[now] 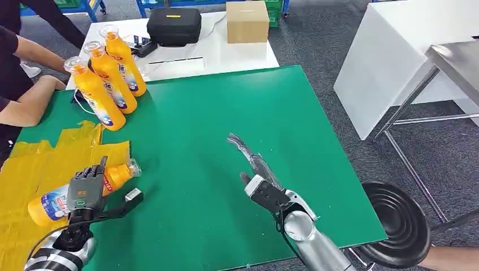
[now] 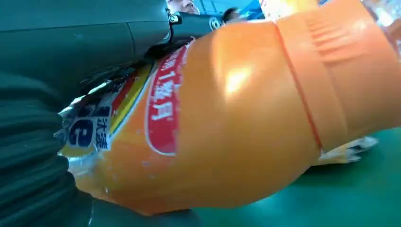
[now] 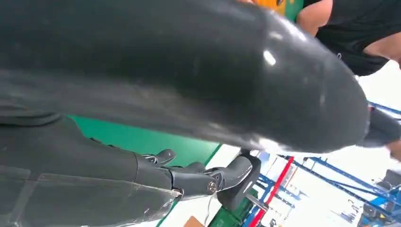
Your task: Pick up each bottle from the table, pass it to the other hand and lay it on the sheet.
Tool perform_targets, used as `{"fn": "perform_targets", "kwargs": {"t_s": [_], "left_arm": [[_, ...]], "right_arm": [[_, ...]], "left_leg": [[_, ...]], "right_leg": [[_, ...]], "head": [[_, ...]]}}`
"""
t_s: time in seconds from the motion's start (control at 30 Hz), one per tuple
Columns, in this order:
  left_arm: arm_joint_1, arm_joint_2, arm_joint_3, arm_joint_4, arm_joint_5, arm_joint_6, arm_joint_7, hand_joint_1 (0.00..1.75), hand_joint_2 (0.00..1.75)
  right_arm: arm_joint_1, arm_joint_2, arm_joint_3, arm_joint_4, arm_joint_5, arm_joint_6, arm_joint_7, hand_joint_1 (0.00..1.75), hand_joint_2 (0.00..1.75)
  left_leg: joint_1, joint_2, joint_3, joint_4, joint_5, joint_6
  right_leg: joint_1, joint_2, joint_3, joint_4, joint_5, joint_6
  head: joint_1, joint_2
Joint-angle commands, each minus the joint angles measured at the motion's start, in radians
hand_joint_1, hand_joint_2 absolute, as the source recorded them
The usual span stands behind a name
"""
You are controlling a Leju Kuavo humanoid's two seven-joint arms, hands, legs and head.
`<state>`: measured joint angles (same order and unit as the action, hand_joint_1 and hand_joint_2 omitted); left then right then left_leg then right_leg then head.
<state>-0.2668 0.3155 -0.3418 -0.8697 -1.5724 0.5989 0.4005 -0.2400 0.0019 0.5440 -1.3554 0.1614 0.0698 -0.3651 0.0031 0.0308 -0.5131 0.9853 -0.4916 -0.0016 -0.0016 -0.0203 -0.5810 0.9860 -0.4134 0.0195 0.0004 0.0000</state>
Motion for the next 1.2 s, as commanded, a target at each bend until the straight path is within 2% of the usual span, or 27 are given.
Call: {"fn": "perform_targets", "kwargs": {"t_s": [0.03,0.1,0.33,0.37,0.43,0.5,0.53,0.57,0.6,0.63,0.67,0.73,0.77,0.83,0.9,0.97,1.13,1.2], "left_arm": [[0.0,-0.011,0.033,0.121,0.002,-0.024,-0.082,0.0,1.75],[0.011,-0.018,0.055,0.105,0.002,-0.018,-0.118,0.0,1.75],[0.011,-0.018,0.055,0.105,0.002,-0.018,-0.118,0.0,1.75],[0.019,-0.026,0.073,0.096,0.002,-0.014,-0.134,0.0,1.75],[0.038,-0.069,0.177,0.056,0.002,-0.007,-0.243,0.0,1.75],[0.101,-0.141,0.302,-0.114,0.006,0.099,-0.355,0.0,1.75],[0.154,-0.107,0.259,-0.274,0.002,0.099,-0.29,0.0,1.75],[0.198,-0.18,0.302,-0.438,0.052,0.099,-0.325,0.0,0.0],[0.204,-0.283,0.416,-0.472,0.197,0.099,-0.538,0.0,0.0],[0.194,-0.361,0.476,-0.486,0.347,0.099,-0.691,0.0,0.0],[0.205,-0.389,0.426,-0.521,0.655,0.038,-0.833,0.0,0.0],[0.29,-0.427,0.349,-0.754,0.989,-0.211,-0.907,0.0,0.0],[0.336,-0.445,0.314,-0.833,1.029,-0.252,-0.931,0.0,0.0],[0.426,-0.457,0.212,-0.953,1.101,-0.353,-0.945,0.0,0.0],[0.478,-0.454,0.14,-0.995,1.134,-0.398,-0.954,0.0,0.0],[0.503,-0.44,0.089,-1.005,1.191,-0.441,-0.967,0.0,0.0],[0.518,-0.435,0.065,-0.97,1.227,-0.498,-0.97,0.0,0.0],[0.512,-0.453,0.061,-0.935,1.244,-0.524,-0.963,0.0,0.0]], "right_arm": [[-0.054,0.003,0.031,0.075,-0.004,0.002,0.005,0.0,0.0],[-0.055,0.003,0.03,0.077,-0.004,0.002,0.006,0.0,0.0],[-0.055,0.003,0.03,0.077,-0.004,0.002,0.006,0.0,0.0],[-0.054,0.003,0.03,0.078,-0.003,0.002,0.007,0.0,0.0],[-0.05,0.004,0.026,0.078,0.001,0.0,0.009,0.0,0.0],[-0.036,-0.001,0.021,0.072,0.004,-0.005,0.009,0.0,0.0],[-0.029,-0.005,0.022,0.07,0.006,-0.008,0.008,0.0,0.0],[-0.018,-0.007,0.02,0.067,0.017,-0.025,0.002,0.0,0.0],[0.002,-0.001,0.017,0.057,0.064,-0.065,-0.006,0.0,0.0],[0.019,0.007,0.013,0.043,0.129,-0.129,-0.015,0.0,0.0],[0.069,0.046,-0.011,0.002,0.233,-0.218,-0.014,0.0,0.0],[0.153,0.116,-0.037,-0.081,0.344,-0.347,-0.013,0.0,0.0],[0.17,0.13,-0.028,-0.101,0.381,-0.384,-0.012,0.0,0.0],[0.196,0.146,-0.009,-0.133,0.424,-0.428,-0.012,0.0,0.0],[0.213,0.152,-0.002,-0.156,0.433,-0.446,-0.02,0.0,0.0],[0.224,0.15,0.004,-0.172,0.439,-0.455,-0.027,0.0,0.0],[0.221,0.174,0.022,-0.146,0.442,-0.448,-0.047,0.0,0.0],[0.213,0.191,0.037,-0.114,0.447,-0.44,-0.051,0.0,0.0]], "left_leg": [[0.001,0.001,0.002,-0.001,0.001,0.0],[0.0,0.001,0.003,-0.001,0.001,0.0],[0.0,0.0,0.005,-0.001,0.001,0.0],[0.0,0.0,0.005,-0.001,0.001,0.0],[0.0,0.0,0.005,-0.001,0.001,0.0],[0.0,0.0,0.005,-0.002,0.001,0.0],[0.0,0.0,0.004,-0.002,0.001,0.0],[0.0,-0.002,0.004,-0.002,0.001,0.001],[0.0,-0.001,0.003,0.0,0.001,0.001],[0.0,-0.004,0.003,0.0,0.001,0.001],[0.0,-0.009,0.002,0.001,0.001,0.002],[-0.002,-0.008,0.001,0.001,0.001,0.001],[-0.001,-0.011,0.0,0.002,0.0,0.002],[-0.001,-0.003,-0.001,0.002,-0.002,0.001],[-0.001,0.003,0.0,0.002,-0.004,0.003],[-0.002,0.001,-0.001,0.001,-0.005,0.004],[0.0,-0.002,0.001,0.001,-0.006,0.004],[-0.001,-0.001,-0.001,0.0,-0.005,0.004]], "right_leg": [[0.0,0.005,0.001,-0.002,0.002,0.0],[0.0,0.004,0.002,-0.001,0.001,0.0],[-0.001,0.003,0.004,-0.001,0.001,0.0],[0.0,0.003,0.004,-0.001,0.001,0.0],[-0.001,0.003,0.004,-0.001,0.001,0.0],[0.0,0.003,0.004,-0.002,0.001,0.0],[0.0,0.004,0.004,-0.003,0.002,0.0],[0.0,0.002,0.004,-0.002,0.001,0.001],[0.0,0.002,0.003,-0.001,0.001,0.001],[0.0,-0.002,0.002,-0.001,0.0,0.001],[0.0,-0.005,0.003,-0.002,-0.001,0.002],[0.0,-0.006,0.0,-0.001,-0.001,0.001],[0.0,-0.007,0.001,-0.002,-0.003,0.002],[0.001,-0.001,-0.001,0.0,-0.002,0.001],[-0.001,0.004,-0.002,-0.001,-0.002,0.001],[-0.002,0.002,-0.003,-0.001,-0.002,0.001],[0.0,0.003,0.0,-0.003,-0.004,0.003],[-0.001,0.003,-0.002,-0.004,-0.003,0.003]], "head": [[0.0,0.0],[0.0,0.0],[0.0,0.0],[0.0,0.0],[0.0,0.0],[0.0,0.0],[0.0,0.0],[0.0,0.0],[-0.001,0.0],[0.0,0.0],[0.0,0.0],[0.0,0.0],[0.0,0.0],[0.001,0.0],[0.0,0.0],[0.0,0.0],[0.0,0.0],[0.0,0.0]]}}
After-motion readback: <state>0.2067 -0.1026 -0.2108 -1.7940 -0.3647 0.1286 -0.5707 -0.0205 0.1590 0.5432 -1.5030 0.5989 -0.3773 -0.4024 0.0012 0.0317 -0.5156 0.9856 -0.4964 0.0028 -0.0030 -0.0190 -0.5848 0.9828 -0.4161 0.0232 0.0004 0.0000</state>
